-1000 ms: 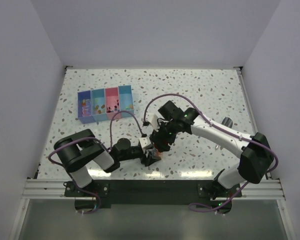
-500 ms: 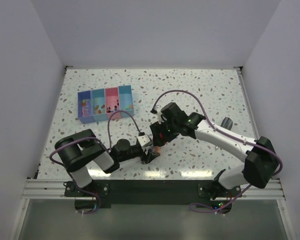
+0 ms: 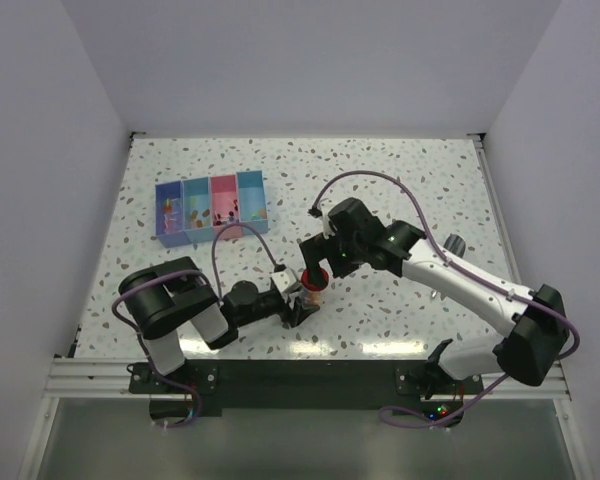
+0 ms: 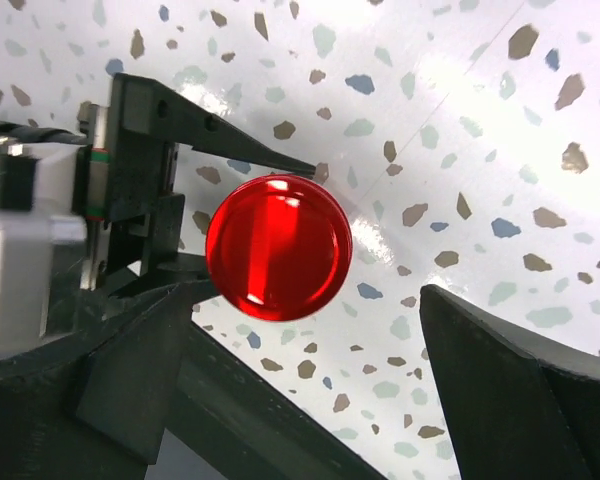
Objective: Pack the candies
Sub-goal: Screw the bottle lid onto the packing bottle.
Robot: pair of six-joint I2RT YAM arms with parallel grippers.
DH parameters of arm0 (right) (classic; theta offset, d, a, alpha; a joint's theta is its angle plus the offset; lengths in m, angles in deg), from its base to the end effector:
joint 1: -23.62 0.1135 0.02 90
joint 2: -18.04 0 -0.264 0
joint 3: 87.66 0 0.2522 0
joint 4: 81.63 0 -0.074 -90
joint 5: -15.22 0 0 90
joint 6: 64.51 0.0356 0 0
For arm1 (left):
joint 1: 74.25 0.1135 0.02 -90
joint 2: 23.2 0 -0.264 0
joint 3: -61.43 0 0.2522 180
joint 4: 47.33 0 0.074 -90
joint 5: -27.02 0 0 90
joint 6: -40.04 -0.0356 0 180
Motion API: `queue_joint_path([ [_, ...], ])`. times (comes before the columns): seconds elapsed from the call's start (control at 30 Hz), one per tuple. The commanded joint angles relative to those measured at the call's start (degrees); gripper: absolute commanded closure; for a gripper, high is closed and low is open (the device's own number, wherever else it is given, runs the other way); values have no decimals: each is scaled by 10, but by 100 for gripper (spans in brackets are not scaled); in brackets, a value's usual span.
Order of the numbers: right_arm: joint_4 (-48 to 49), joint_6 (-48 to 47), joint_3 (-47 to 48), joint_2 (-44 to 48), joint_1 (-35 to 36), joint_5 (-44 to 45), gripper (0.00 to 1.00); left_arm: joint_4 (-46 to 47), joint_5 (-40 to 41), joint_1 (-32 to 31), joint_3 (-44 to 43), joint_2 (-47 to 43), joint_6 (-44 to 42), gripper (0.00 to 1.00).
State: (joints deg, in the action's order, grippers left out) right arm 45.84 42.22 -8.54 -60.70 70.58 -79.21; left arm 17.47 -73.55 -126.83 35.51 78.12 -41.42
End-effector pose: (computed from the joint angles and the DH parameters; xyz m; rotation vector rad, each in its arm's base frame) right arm 0.1944 0.2122 0.2876 -0.7018 2.4680 0.5484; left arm 0.1422 -0.1966 0.1083 0.8224 1.6559 -0.9250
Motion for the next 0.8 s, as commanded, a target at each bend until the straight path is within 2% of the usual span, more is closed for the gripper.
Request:
queue_joint_path([
  [0.0, -18, -20, 29, 42, -2, 39, 1, 171, 25, 1, 16, 23, 8, 69],
  [0.13, -17, -30, 21, 61, -6, 41, 1, 181, 29, 0, 28, 31, 7, 51],
  [0.23, -14, -34, 18, 75, -6, 52, 1, 178, 40, 0, 40, 24, 7, 33],
  [0.27, -9, -35, 15, 80, -6, 58, 1, 176, 46, 0, 44, 20, 6, 23],
  [0.43, 21, -42, -5, 115, -7, 90, 1, 130, 61, 0, 72, -33, -1, 2],
  [0.63, 17, -43, -6, 131, -11, 148, 1, 60, 68, 0, 111, -137, 10, 0],
  [0.77, -11, -1, -4, 140, -23, 243, 1, -72, 96, -1, 122, -252, 12, 0],
])
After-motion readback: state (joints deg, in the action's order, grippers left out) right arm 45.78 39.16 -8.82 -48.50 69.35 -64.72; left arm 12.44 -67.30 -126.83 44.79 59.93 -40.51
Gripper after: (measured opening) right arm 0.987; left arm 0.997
